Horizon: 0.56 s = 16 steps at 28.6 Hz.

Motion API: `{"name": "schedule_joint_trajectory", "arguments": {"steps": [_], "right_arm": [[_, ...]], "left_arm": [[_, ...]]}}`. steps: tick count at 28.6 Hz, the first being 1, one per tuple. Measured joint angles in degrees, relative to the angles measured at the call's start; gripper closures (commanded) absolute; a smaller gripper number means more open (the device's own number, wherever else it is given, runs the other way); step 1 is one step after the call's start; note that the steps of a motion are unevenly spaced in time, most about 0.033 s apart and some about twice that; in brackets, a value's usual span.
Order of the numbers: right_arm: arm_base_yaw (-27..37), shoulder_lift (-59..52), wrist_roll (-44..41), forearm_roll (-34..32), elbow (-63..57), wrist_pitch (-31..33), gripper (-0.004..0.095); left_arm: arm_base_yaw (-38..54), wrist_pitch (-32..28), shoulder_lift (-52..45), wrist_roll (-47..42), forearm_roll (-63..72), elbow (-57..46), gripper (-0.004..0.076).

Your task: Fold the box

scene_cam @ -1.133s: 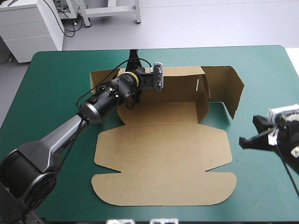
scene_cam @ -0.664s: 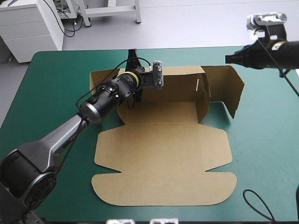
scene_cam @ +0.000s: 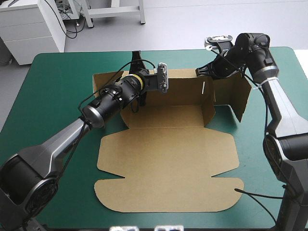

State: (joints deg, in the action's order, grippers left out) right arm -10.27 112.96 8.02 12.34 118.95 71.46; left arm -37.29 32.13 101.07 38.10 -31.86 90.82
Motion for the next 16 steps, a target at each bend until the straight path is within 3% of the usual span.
{"name": "schedule_joint_trajectory", "arguments": {"steps": [6,16], "right_arm": [[0.0,-4.6,-0.4,-3.0,-5.6,-0.1,0.0926],[0.0,-19.8,4.5,-1.7,-25.7,-0.1,0.0927]], "left_arm": [[0.0,0.1,0.0,0.0,0.0,0.0,0.0731],[0.0,0.1,0.0,-0.9,0.0,0.0,0.0731]]}}
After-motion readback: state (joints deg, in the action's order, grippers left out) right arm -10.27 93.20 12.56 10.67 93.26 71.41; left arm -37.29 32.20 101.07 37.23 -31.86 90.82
